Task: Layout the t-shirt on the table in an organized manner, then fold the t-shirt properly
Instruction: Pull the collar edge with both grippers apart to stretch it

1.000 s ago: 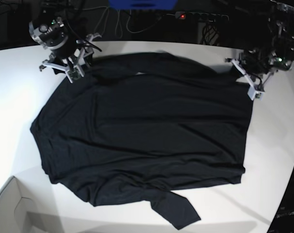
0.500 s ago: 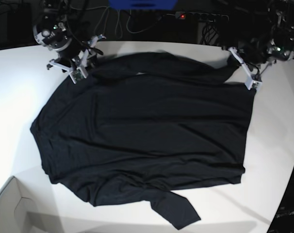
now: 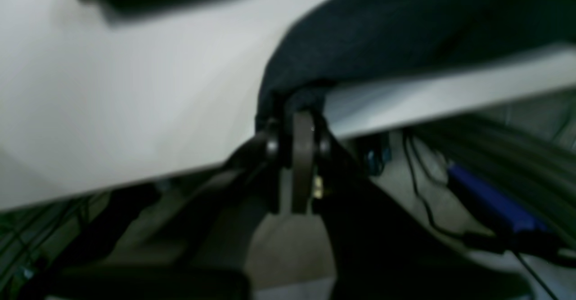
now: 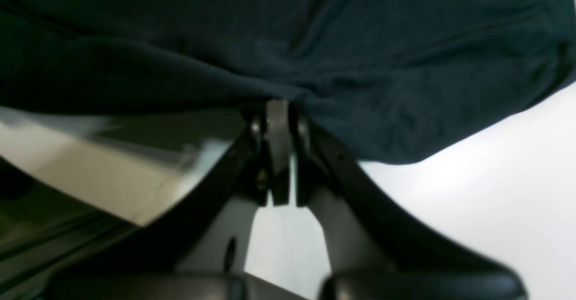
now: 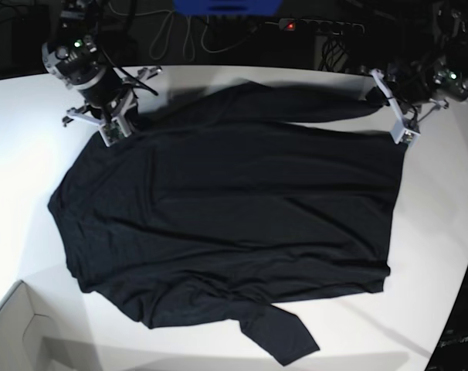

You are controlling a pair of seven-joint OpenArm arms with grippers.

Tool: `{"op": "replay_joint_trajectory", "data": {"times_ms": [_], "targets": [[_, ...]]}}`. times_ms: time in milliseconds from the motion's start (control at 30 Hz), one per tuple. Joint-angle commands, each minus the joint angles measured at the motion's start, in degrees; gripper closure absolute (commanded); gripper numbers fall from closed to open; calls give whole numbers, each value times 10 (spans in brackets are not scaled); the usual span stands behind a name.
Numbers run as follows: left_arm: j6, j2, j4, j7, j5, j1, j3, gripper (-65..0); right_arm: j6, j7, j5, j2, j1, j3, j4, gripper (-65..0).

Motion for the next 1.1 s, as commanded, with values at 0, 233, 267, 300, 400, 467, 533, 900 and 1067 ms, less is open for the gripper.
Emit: {"op": "replay_joint_trajectory", "data": {"times_ms": [0, 233, 267, 300, 400, 467, 533, 900, 1067], "targets": [[0, -8, 16, 8, -4, 0, -4, -3, -4, 11, 9, 1, 4, 0, 12, 0], [0, -30, 26, 17, -4, 2, 0, -3, -4, 11, 9, 1, 32, 11, 24, 0], [0, -34, 26, 17, -4, 1, 0, -3, -4, 11, 9, 1, 35, 20, 24, 0], [0, -36, 25, 17, -4, 0, 0, -3, -4, 11, 9, 1, 41, 28, 23, 0], [-2, -36, 19, 17, 0, -7, 0, -3, -4, 8, 9, -3, 61, 52, 22, 0], [-33, -36, 8, 17, -2, -34, 18, -3, -4, 5, 8, -3, 81, 51, 21, 0], [-93, -36, -17, 17, 0, -65, 46, -3, -4, 5, 7, -3, 100, 51, 14, 0], [-206, -33, -129, 17, 1, -162, 197, -3, -4, 5, 6, -1, 182, 49, -87, 0], [-207, -36, -116, 18, -5, -160, 199, -3, -4, 8, 6, -2, 189, 49, -94, 0]]}}
